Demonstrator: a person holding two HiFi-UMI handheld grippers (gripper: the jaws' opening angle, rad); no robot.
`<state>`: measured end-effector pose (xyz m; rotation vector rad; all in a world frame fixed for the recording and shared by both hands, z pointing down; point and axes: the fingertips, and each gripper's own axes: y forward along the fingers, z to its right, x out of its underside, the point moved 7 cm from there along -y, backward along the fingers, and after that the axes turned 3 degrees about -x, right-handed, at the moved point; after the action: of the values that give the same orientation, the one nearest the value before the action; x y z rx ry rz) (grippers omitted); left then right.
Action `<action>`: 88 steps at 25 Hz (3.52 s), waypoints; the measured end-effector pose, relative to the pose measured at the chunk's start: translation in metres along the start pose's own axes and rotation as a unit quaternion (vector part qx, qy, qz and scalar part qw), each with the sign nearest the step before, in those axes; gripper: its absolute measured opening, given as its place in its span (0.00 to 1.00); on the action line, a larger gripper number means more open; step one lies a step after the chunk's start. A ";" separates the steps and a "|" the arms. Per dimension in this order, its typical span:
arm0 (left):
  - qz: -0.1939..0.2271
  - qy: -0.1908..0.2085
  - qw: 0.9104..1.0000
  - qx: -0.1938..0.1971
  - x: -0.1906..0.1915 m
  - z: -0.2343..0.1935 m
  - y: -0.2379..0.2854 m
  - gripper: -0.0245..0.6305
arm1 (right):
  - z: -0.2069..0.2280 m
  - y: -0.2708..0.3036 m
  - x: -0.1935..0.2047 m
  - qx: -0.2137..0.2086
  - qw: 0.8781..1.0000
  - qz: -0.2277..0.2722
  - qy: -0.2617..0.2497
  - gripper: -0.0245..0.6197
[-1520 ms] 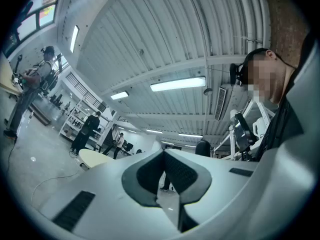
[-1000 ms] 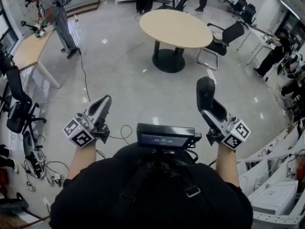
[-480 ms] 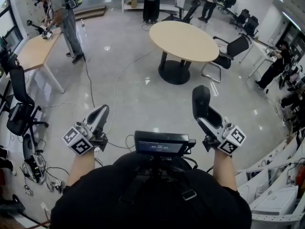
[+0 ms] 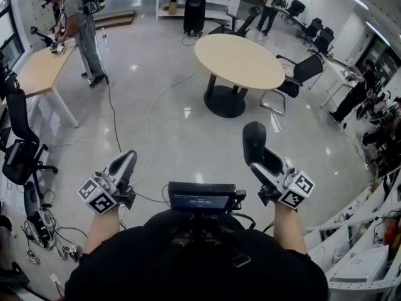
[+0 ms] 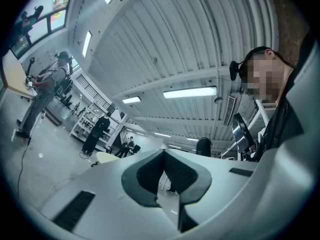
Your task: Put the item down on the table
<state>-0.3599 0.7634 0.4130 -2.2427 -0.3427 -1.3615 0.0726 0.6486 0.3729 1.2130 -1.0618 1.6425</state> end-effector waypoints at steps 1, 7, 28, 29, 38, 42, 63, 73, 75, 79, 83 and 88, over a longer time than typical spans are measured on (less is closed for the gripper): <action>0.000 0.000 1.000 -0.001 0.000 -0.002 0.002 0.04 | 0.003 0.001 0.001 0.000 1.000 -0.001 0.001 0.49; -0.008 0.006 1.000 -0.001 0.014 0.006 0.039 0.04 | 0.038 -0.020 -0.003 -0.003 1.000 0.007 0.002 0.49; -0.028 0.005 0.997 0.072 0.131 0.149 0.321 0.04 | 0.231 -0.257 -0.068 0.042 0.998 0.031 -0.028 0.49; -0.030 0.004 0.997 0.073 0.135 0.151 0.328 0.04 | 0.236 -0.263 -0.067 0.045 0.998 0.032 -0.025 0.49; -0.045 -0.019 0.995 0.083 0.149 0.133 0.359 0.04 | 0.254 -0.274 -0.060 0.074 0.997 0.029 -0.012 0.49; -0.046 -0.028 0.994 0.099 0.145 0.105 0.377 0.04 | 0.265 -0.250 -0.059 0.086 0.996 0.020 -0.013 0.49; -0.032 -0.008 0.995 0.095 0.030 -0.155 0.420 0.04 | 0.372 0.029 -0.061 0.071 0.997 0.019 -0.025 0.49; -0.030 -0.014 0.997 0.068 0.029 -0.208 0.439 0.04 | 0.428 0.085 -0.060 0.047 0.999 -0.001 -0.012 0.49; -0.029 -0.014 0.998 0.059 0.035 -0.212 0.447 0.04 | 0.445 0.085 -0.058 0.041 0.999 0.001 -0.008 0.49; -0.026 -0.006 0.999 0.046 0.040 -0.215 0.475 0.04 | 0.484 0.091 -0.060 0.018 1.000 0.003 -0.005 0.49; -0.010 0.006 0.999 0.035 0.043 -0.210 0.513 0.04 | 0.536 0.089 -0.073 0.001 1.000 0.010 -0.003 0.49; 0.007 0.019 1.000 0.016 0.054 -0.204 0.559 0.04 | 0.597 0.081 -0.100 -0.026 0.999 0.016 -0.019 0.49</action>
<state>-0.2369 0.1793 0.3828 -2.1870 -0.3327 -1.3799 0.1866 0.0485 0.3719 1.2024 -1.1461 1.6115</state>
